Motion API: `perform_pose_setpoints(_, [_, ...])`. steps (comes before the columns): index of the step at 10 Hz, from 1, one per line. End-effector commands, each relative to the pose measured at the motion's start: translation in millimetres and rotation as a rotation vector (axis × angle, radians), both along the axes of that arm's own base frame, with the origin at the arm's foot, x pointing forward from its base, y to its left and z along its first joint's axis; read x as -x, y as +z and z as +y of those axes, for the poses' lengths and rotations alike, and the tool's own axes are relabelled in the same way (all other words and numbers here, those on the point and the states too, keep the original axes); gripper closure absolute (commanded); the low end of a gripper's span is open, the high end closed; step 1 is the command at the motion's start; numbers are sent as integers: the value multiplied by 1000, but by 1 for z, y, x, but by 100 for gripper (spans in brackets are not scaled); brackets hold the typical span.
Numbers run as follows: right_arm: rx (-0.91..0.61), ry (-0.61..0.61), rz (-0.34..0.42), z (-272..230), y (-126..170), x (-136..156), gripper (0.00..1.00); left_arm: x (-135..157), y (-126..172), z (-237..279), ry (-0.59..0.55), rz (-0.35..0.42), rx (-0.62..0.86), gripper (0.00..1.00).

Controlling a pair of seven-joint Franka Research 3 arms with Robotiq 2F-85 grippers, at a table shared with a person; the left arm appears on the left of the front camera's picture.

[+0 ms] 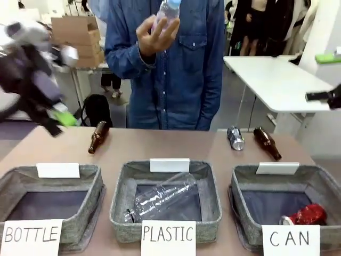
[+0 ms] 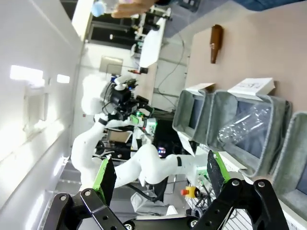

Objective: Sort the can waste into the basket.
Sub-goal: Pick up the can waste from the table and place it in the right Fabric basket.

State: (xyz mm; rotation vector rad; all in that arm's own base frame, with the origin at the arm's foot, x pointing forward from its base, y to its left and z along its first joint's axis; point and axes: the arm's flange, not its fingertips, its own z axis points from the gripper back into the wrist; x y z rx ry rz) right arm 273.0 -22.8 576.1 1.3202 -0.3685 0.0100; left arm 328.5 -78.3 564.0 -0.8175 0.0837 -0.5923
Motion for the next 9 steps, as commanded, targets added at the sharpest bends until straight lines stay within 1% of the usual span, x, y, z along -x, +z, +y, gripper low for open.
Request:
perform_pose_setpoints(1, [-53, -44, 12, 7, 3, -5, 0, -4, -11, 45, 158, 172, 387, 0])
perform_pose_setpoints(2, [-51, -48, 20, 5, 5, -9, 0, -1, -20, 76, 259, 198, 516, 0])
perform_pose_setpoints(3, [3, -77, 21, 5, 5, -15, 0, -2, -33, 94, 343, 202, 594, 0])
perform_pose_setpoints(4, [159, -114, 8, 12, 1, -23, 0, -6, -12, 72, 108, 138, 294, 0])
perform_pose_setpoints(5, [-20, -40, 0, 1, 1, -8, 0, -6, -12, 72, 108, 138, 294, 0])
perform_pose_setpoints(9, [-20, -40, 0, 1, 1, -8, 0, -6, -12, 72, 108, 138, 294, 0])
